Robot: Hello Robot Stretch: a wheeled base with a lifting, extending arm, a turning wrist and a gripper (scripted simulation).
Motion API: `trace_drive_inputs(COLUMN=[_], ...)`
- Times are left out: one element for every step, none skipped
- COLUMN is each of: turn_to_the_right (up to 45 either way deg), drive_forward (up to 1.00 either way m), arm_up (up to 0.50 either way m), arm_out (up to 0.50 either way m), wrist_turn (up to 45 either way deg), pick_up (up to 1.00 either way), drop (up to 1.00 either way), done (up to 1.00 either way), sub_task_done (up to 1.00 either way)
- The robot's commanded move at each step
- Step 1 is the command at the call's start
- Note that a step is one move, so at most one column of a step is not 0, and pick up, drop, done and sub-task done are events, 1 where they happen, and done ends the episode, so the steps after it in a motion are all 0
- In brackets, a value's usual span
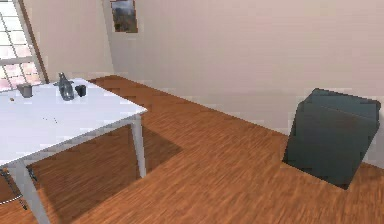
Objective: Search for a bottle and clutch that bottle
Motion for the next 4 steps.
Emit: trace_drive_inputs(turn_to_the_right=[3.0, 0.0, 6.0, 0.0], drive_forward=[0.00, 1.00, 0.00, 0.35], arm_up=[0.00, 0.00, 0.00, 0.00], arm_out=[0.00, 0.00, 0.00, 0.00], wrist_turn=[0.0, 0.0, 0.0, 0.0], pick_up=[0.00, 0.00, 0.00, 0.00], drop=[0.00, 0.00, 0.00, 0.00], done=[0.00, 0.00, 0.00, 0.00], sub_task_done=[0.00, 0.00, 0.00, 0.00])
